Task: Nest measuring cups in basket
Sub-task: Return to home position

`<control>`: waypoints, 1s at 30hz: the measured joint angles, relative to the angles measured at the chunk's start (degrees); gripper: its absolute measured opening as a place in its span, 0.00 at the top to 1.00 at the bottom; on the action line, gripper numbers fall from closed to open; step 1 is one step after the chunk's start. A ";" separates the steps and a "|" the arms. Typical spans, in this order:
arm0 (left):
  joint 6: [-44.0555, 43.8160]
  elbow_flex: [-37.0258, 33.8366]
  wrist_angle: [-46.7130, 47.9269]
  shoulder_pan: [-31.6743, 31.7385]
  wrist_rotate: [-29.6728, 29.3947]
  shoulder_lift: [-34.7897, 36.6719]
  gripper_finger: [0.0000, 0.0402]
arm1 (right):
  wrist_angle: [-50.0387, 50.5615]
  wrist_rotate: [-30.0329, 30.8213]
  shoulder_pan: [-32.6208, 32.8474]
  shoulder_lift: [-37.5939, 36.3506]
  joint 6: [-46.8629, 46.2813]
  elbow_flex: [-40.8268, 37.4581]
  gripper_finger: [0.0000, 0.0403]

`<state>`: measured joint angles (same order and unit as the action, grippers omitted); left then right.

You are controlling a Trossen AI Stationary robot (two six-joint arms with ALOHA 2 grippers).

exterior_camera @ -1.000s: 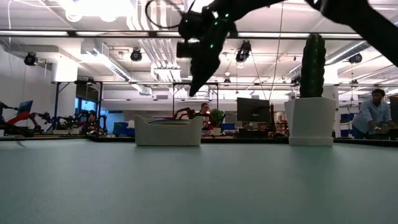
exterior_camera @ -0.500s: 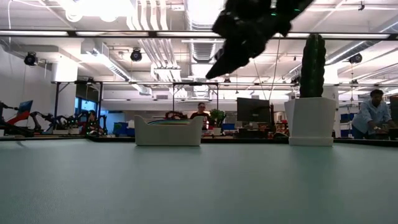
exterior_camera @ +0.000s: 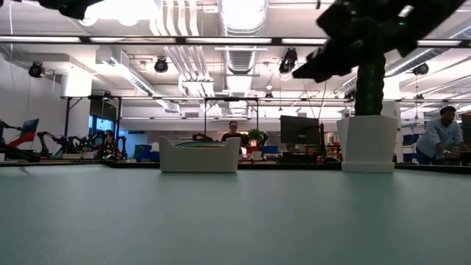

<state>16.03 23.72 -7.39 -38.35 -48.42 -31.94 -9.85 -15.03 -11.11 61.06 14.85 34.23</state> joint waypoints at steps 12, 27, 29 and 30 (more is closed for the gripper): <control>-0.46 -6.05 -0.34 0.21 -0.02 9.40 0.90 | -1.20 0.02 -0.02 -20.07 -0.93 -12.43 0.96; -0.04 -12.91 -2.77 0.22 -0.48 21.66 0.90 | -1.12 0.87 -0.04 -40.30 -3.06 -23.32 0.96; 0.71 -13.64 -3.04 0.22 -0.50 23.30 0.90 | -1.14 2.06 -0.04 -42.64 -3.04 -24.39 0.96; 0.87 -13.98 -3.07 0.22 -0.50 24.07 0.90 | -1.14 2.44 -0.04 -43.70 -2.89 -24.87 0.96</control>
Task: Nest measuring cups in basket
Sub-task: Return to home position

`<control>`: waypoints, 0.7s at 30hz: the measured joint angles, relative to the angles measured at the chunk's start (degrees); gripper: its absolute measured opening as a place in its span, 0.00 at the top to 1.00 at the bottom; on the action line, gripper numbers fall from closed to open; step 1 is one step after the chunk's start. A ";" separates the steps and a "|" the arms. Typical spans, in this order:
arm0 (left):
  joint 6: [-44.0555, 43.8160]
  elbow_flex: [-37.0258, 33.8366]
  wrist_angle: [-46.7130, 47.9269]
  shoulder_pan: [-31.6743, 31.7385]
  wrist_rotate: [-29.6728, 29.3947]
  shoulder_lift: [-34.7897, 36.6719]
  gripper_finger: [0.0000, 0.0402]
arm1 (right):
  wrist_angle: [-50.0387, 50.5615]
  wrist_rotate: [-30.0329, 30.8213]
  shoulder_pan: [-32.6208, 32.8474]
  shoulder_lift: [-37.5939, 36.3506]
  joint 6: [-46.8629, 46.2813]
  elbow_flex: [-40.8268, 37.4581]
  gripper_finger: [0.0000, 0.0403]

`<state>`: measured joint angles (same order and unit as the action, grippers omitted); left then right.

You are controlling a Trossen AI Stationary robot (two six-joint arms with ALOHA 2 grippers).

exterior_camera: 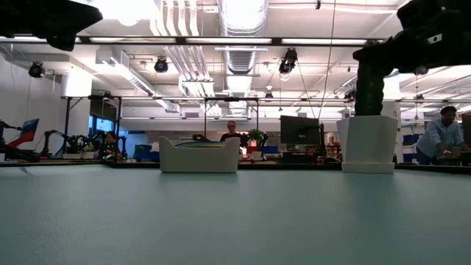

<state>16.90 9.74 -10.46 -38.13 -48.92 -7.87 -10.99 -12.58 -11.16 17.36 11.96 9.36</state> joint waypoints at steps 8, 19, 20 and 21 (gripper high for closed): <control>-0.92 -3.42 -0.07 0.00 -0.01 4.87 0.90 | 0.42 0.62 0.00 -7.24 3.03 -3.07 0.96; -4.35 -6.72 -2.19 0.00 0.02 7.90 0.90 | 0.41 0.62 0.00 -15.42 5.12 -5.26 0.96; -4.40 -7.10 -2.77 -0.01 0.02 7.90 0.90 | 0.33 0.61 0.00 -16.31 5.09 -5.75 0.96; -4.49 -7.58 -3.55 0.00 0.01 7.90 0.90 | -0.22 0.62 0.00 -17.23 4.86 -6.22 0.96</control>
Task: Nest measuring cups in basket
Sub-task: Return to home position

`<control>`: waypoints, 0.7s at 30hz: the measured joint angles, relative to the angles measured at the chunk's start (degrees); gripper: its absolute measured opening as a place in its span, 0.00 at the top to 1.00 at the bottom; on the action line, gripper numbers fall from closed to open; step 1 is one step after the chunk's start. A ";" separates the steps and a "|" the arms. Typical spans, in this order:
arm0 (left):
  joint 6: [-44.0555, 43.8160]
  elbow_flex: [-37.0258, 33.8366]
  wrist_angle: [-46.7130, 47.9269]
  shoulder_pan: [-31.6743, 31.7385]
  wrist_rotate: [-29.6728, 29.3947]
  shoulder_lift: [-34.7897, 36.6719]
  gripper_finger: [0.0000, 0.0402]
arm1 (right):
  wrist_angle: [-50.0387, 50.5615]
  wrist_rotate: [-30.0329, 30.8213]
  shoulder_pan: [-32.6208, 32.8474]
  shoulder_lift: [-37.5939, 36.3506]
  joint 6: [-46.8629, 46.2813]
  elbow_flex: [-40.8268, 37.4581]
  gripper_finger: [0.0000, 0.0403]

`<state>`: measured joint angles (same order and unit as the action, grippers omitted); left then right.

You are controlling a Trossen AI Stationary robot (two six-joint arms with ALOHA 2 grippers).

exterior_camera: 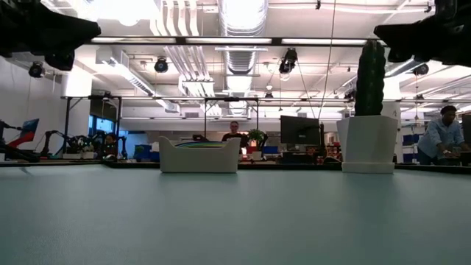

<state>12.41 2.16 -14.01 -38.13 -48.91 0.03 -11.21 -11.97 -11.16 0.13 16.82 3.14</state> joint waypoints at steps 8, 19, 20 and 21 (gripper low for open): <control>-1.56 -1.58 -2.15 -0.02 0.81 -0.31 0.90 | -1.11 -0.88 0.00 0.02 -3.26 -1.67 0.96; -8.71 -1.55 -1.52 0.00 -9.08 -0.43 0.90 | 0.99 -4.74 0.02 0.49 -3.57 -1.71 0.96; -8.76 -1.47 -1.44 0.00 -9.92 -0.46 0.90 | 2.09 -4.67 0.02 0.63 -3.82 -1.71 0.96; -8.61 -1.38 -1.39 0.00 -10.23 -0.46 0.90 | 2.72 -4.56 0.02 0.76 -4.08 -1.71 0.96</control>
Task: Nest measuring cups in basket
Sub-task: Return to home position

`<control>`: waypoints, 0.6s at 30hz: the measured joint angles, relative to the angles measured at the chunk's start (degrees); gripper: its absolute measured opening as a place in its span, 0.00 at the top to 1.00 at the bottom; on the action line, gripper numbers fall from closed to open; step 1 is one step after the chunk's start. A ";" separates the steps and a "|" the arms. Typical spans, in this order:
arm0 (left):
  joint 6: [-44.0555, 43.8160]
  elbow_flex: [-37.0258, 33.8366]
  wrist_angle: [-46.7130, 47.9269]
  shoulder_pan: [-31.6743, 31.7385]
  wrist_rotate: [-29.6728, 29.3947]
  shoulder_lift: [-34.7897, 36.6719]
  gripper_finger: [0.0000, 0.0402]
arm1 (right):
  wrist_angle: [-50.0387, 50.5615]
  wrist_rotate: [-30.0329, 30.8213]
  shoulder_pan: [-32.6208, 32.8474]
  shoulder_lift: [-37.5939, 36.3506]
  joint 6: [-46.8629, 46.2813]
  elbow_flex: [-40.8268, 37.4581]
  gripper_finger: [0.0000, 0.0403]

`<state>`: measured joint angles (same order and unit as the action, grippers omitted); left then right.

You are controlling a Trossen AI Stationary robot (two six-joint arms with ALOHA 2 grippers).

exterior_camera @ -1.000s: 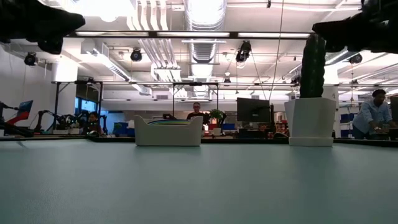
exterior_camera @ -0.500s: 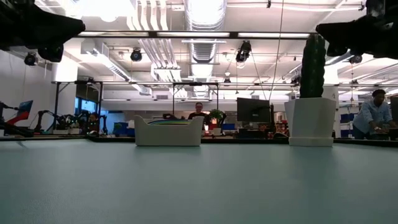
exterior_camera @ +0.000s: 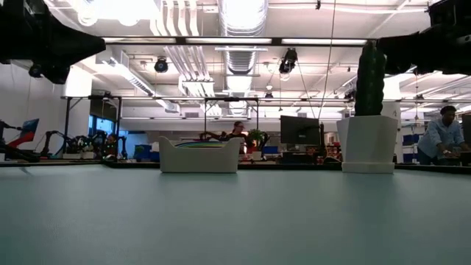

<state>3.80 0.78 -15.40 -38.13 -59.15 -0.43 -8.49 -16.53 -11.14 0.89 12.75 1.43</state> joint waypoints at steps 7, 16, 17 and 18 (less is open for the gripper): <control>0.10 0.26 -0.02 -0.02 -0.16 -0.20 0.90 | 2.45 0.02 0.00 0.89 -0.23 0.00 0.96; 0.12 0.28 -0.02 -0.02 -0.28 -0.22 0.90 | 2.29 0.01 0.00 1.08 -0.26 0.00 0.96; 0.12 0.28 -0.02 -0.02 -0.32 -0.22 0.90 | 2.29 0.01 0.00 1.08 -0.23 0.00 0.96; 0.13 0.28 -0.02 -0.02 -0.32 -0.22 0.90 | 2.30 0.01 0.00 1.08 -0.27 0.00 0.96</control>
<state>3.93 1.06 -15.42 -38.15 -59.46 -0.64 -6.19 -16.51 -11.14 1.98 12.48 1.43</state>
